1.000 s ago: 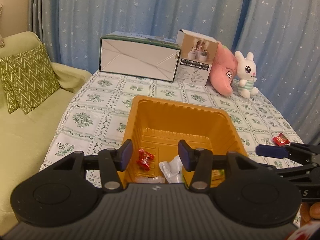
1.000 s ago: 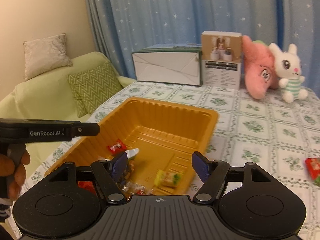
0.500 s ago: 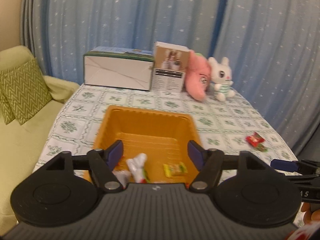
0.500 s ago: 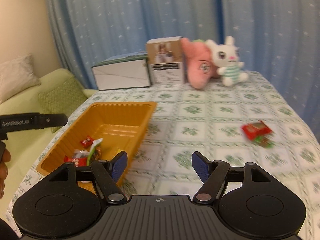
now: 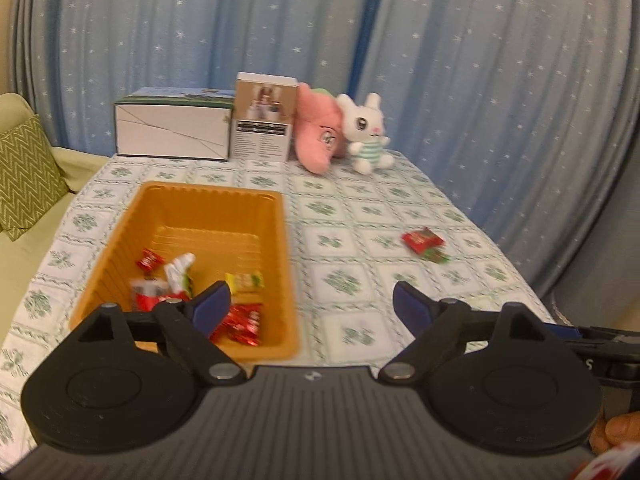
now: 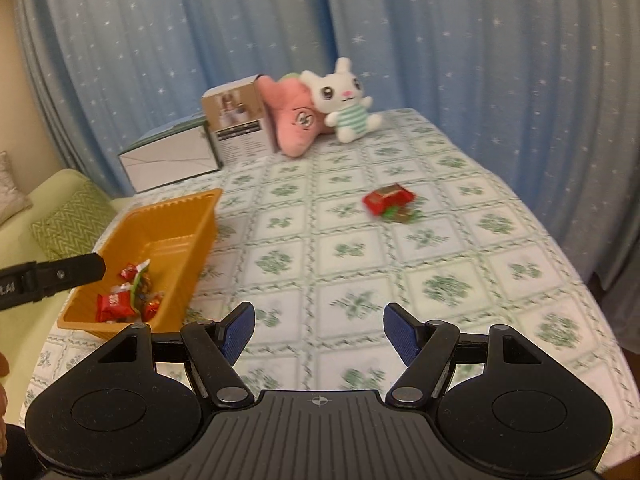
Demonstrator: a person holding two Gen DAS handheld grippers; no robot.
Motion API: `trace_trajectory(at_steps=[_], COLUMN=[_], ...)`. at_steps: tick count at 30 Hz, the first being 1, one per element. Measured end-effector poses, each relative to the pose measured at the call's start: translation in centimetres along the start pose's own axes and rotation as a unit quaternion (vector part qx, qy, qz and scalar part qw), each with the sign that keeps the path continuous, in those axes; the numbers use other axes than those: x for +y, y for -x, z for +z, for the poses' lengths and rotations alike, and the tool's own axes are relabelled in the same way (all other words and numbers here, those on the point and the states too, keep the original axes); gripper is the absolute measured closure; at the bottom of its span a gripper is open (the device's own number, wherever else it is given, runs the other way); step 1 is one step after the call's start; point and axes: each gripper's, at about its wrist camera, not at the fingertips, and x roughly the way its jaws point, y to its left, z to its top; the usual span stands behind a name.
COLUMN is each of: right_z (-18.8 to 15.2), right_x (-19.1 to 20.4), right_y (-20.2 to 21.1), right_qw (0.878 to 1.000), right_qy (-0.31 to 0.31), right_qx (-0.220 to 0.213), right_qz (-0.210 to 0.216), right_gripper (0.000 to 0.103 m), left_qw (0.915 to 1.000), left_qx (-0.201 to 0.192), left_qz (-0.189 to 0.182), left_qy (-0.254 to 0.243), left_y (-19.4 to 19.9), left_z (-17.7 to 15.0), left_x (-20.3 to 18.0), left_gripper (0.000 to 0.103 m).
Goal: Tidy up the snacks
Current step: 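Move both open tools back toward the last red candy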
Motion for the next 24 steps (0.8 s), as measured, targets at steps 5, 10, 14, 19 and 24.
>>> trace_trajectory(at_steps=[5,10,14,19,24], right_z=[-0.4,-0.4,-0.4,-0.4,-0.4], right_x=[-0.9,-1.6,-2.2,-3.1,-3.7], right_y=[1.8,2.9,3.2,3.1,2.8], right_qw=[1.000,1.000,0.999,0.999,0.999], right_qy=[-0.012,-0.017,-0.023,-0.030,-0.035], right_qx=[-0.004,-0.011,-0.015,-0.017,-0.013], right_qz=[-0.010,-0.017,-0.021,-0.024,-0.026], right_gripper=[0.032,0.032,0.032,0.032,0.032], left_qw=[0.9999,0.9998,0.9995,0.9993,0.9991], left_qx=[0.006,0.010,0.012,0.016,0.021], left_qz=[-0.008,-0.013,-0.019,-0.024,-0.028], left_qy=[-0.008,-0.014,-0.021,-0.023,-0.024], left_y=[0.9,1.0,0.9,0.4,-0.1], left_z=[-0.8,-1.2,-1.3,-1.6,-1.6], left_x=[-2.0,-3.1,-3.8,-4.3,-4.7], left_gripper=[0.016,0.015,0.014,0.013,0.013])
